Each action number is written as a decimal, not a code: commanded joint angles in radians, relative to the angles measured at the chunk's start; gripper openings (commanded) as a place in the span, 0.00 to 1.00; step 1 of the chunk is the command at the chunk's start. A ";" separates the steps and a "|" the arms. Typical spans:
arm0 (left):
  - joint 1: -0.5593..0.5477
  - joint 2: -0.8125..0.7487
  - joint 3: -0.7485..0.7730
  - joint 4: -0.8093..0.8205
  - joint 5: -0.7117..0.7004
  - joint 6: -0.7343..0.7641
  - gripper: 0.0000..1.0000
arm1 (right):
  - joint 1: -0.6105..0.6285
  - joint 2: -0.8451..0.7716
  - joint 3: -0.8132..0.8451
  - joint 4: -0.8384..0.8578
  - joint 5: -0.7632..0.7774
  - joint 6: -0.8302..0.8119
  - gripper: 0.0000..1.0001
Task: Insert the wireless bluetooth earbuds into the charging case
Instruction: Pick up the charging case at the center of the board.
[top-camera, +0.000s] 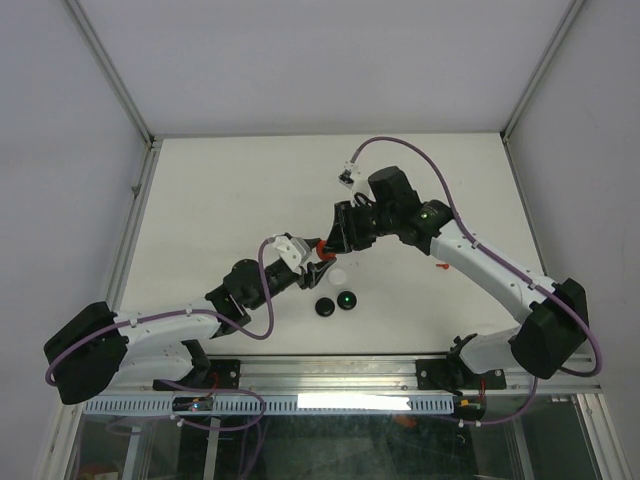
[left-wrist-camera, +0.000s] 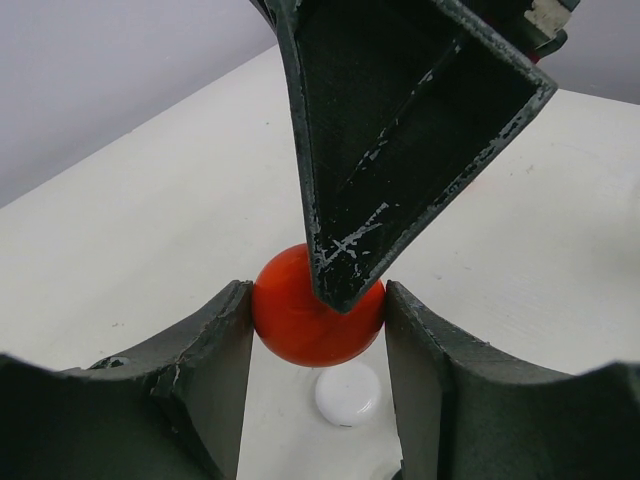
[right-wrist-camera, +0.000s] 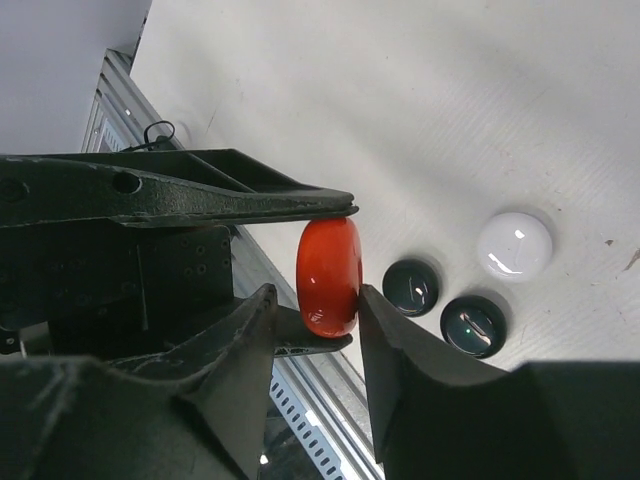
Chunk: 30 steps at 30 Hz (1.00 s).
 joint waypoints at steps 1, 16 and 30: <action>-0.014 0.010 0.028 0.070 0.047 0.017 0.41 | 0.005 0.008 0.018 0.013 -0.026 -0.006 0.39; -0.015 -0.081 -0.005 0.034 0.070 -0.030 0.59 | 0.019 -0.004 0.056 -0.071 0.024 -0.162 0.15; 0.130 -0.212 -0.033 -0.106 0.521 -0.156 0.69 | 0.011 -0.125 0.120 -0.233 -0.105 -0.518 0.11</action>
